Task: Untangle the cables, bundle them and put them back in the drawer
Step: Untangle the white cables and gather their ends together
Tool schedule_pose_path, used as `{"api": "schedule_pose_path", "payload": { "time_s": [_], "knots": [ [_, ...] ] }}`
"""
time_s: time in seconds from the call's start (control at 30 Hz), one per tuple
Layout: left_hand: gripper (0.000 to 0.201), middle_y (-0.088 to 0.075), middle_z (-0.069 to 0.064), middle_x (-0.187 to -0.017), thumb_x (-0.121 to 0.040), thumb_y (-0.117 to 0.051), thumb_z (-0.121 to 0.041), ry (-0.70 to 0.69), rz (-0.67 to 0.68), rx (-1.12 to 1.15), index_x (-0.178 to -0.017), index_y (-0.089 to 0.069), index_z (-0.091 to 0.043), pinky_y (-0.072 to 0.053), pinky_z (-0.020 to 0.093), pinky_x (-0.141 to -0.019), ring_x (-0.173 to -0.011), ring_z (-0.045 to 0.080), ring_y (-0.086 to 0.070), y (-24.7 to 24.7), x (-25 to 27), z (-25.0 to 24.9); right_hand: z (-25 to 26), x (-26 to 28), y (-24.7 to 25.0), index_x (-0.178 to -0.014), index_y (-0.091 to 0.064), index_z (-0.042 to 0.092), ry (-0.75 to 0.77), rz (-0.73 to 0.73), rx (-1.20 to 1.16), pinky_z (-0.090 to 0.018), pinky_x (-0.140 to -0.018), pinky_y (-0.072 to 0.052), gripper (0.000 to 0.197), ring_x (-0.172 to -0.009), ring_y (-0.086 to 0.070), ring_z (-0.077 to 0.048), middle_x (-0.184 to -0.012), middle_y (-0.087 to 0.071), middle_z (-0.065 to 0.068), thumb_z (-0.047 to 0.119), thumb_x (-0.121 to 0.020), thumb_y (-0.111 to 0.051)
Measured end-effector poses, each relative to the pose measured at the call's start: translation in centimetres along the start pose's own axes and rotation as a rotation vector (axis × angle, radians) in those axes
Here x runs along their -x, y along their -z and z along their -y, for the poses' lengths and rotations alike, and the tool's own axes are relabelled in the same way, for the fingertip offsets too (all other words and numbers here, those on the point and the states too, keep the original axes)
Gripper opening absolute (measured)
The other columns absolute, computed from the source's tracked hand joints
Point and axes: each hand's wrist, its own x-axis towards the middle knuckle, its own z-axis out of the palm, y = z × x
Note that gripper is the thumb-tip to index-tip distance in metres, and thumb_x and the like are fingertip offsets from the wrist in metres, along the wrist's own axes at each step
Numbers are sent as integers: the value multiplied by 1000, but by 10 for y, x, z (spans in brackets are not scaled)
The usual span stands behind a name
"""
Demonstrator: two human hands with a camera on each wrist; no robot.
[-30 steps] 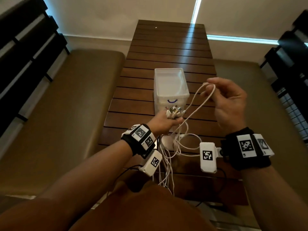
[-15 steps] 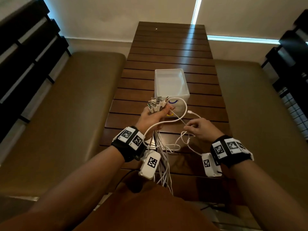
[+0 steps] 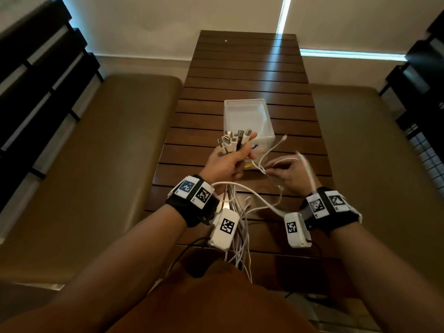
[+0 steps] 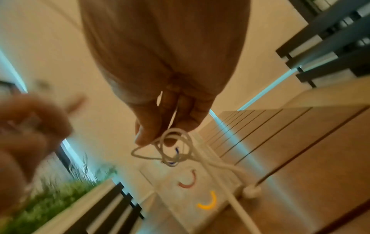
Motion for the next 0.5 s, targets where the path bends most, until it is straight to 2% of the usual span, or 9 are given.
{"api": "schedule_pose_path", "payload": {
  "time_s": [0.03, 0.1, 0.17, 0.23, 0.33, 0.43, 0.5],
  "knots": [
    [24, -58, -5, -78, -97, -54, -16, 50, -51, -72, -117, -64, -15, -27, 15, -35, -39, 1, -33, 0, -4, 4, 9, 0, 1, -81, -74, 11, 40, -34, -92, -15, -70, -49, 15, -67, -65, 3, -74, -71, 3, -3, -73, -77],
    [22, -59, -7, -69, -94, -59, -13, 101, -119, -223, -114, -68, -11, -29, 15, -36, -42, 1, -41, -5, -7, 9, 25, 1, 4, -80, -72, 5, 75, -82, -237, -16, -66, -52, 15, -63, -65, -2, -69, -70, 4, -8, -72, -76],
    [21, -65, -10, -60, -90, -64, -4, 55, -113, -273, -110, -66, -1, -37, 12, -40, -45, -1, -53, -12, -6, 11, 39, 5, 8, -78, -70, 5, 45, -93, -343, -20, -61, -54, 14, -62, -65, -6, -65, -71, 5, -9, -74, -74],
    [26, -70, -5, -65, -87, -65, 2, 13, -60, -245, -112, -63, 6, -46, 10, -49, -53, -1, -63, -18, -6, 12, 47, 7, 12, -77, -68, 6, -7, -82, -435, -23, -57, -55, 16, -61, -67, -9, -66, -72, 4, -9, -77, -71],
    [32, -73, 6, -86, -82, -70, 2, -23, 11, -250, -113, -62, 6, -55, 22, -69, -76, 12, -71, -23, -9, 16, 49, 9, 15, -77, -67, 6, -35, -89, -469, -21, -53, -54, 15, -58, -67, -9, -65, -72, 3, -10, -78, -70],
    [35, -71, 11, -91, -77, -75, 1, -45, -14, -271, -109, -62, 5, -58, 41, -83, -88, 25, -70, -28, -11, 20, 47, 9, 18, -77, -67, 5, -63, -101, -457, -21, -52, -54, 14, -58, -67, -11, -65, -71, 2, -8, -79, -70],
    [33, -69, 15, -92, -78, -73, 3, -42, -60, -215, -109, -63, 1, -56, 51, -86, -89, 32, -69, -31, -13, 23, 44, 9, 20, -77, -67, 6, -73, -118, -453, -25, -54, -57, 14, -61, -69, -15, -67, -70, -1, -7, -79, -70]
  ]
}}
